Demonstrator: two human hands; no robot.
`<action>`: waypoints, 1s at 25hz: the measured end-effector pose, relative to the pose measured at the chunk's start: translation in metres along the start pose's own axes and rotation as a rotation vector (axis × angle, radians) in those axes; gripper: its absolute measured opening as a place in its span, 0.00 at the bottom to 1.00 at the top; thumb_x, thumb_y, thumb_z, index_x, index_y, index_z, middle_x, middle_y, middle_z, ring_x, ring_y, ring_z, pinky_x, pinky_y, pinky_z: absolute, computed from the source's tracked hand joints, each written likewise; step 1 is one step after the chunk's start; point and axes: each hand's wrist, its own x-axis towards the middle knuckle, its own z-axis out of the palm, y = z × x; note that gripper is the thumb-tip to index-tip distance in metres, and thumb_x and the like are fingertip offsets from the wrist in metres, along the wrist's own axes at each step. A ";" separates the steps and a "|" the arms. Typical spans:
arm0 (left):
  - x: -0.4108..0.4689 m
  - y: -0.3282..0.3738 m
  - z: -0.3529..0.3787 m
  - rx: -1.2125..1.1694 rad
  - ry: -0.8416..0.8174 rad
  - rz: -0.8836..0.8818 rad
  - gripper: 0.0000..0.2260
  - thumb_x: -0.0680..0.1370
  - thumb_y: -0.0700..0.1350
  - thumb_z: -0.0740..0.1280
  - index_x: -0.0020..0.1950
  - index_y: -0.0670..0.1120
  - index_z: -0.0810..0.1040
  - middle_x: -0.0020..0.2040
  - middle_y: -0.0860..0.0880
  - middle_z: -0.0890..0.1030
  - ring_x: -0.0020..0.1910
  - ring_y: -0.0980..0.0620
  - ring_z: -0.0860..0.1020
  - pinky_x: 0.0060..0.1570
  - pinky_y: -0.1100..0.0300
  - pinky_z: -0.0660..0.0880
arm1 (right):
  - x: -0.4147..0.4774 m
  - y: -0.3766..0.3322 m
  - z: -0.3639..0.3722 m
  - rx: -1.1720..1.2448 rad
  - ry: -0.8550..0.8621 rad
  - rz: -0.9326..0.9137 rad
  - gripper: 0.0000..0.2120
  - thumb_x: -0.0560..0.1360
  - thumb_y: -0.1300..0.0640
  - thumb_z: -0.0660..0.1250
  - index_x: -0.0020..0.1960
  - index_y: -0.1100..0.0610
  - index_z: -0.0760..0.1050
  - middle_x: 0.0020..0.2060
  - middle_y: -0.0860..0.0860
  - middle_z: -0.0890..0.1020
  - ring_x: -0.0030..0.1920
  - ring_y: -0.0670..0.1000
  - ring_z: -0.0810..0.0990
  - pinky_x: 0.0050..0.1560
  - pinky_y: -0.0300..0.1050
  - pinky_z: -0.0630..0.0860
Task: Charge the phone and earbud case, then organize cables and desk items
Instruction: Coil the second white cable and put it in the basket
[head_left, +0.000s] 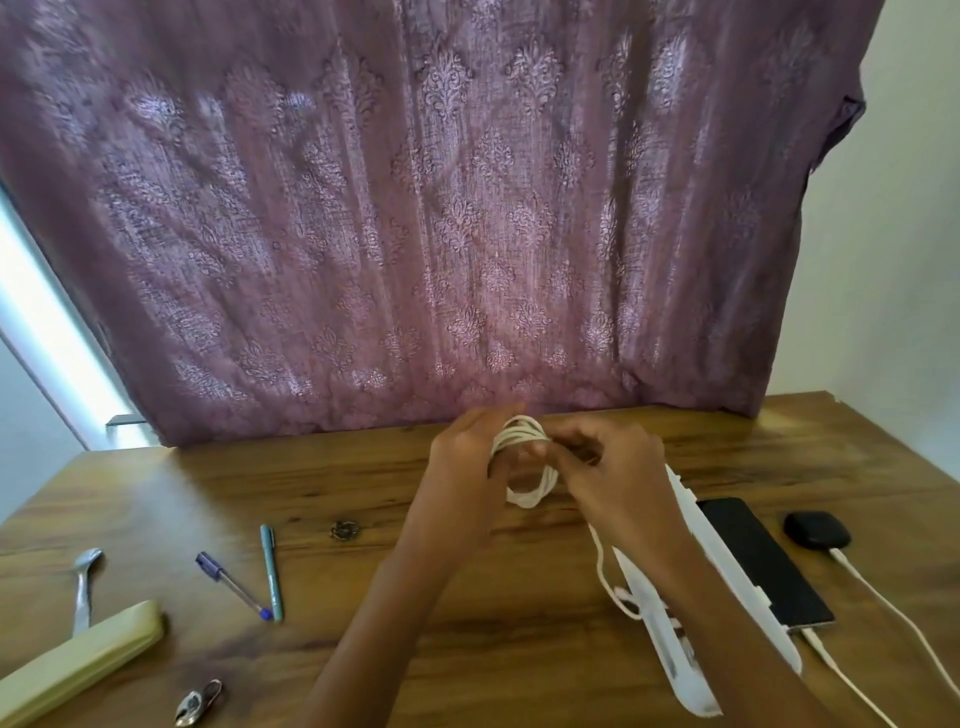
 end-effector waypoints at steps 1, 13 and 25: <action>0.001 -0.002 0.000 0.007 0.006 0.021 0.15 0.71 0.33 0.69 0.57 0.41 0.79 0.46 0.49 0.78 0.41 0.64 0.72 0.45 0.83 0.63 | 0.001 -0.001 -0.003 0.013 -0.028 0.001 0.07 0.70 0.55 0.72 0.47 0.54 0.83 0.38 0.43 0.83 0.42 0.37 0.79 0.41 0.25 0.73; 0.002 0.019 -0.006 -0.253 0.100 -0.245 0.05 0.73 0.43 0.70 0.45 0.53 0.84 0.28 0.50 0.81 0.27 0.61 0.71 0.30 0.71 0.67 | 0.009 0.007 0.000 -0.012 0.074 -0.133 0.14 0.77 0.49 0.60 0.50 0.55 0.81 0.48 0.48 0.77 0.45 0.42 0.77 0.48 0.32 0.71; 0.001 0.010 -0.005 -0.388 0.068 -0.394 0.08 0.74 0.42 0.70 0.43 0.56 0.83 0.34 0.61 0.83 0.38 0.63 0.81 0.41 0.68 0.76 | -0.003 0.005 0.009 0.526 -0.048 0.246 0.16 0.69 0.68 0.71 0.50 0.52 0.74 0.42 0.51 0.84 0.42 0.47 0.83 0.39 0.39 0.79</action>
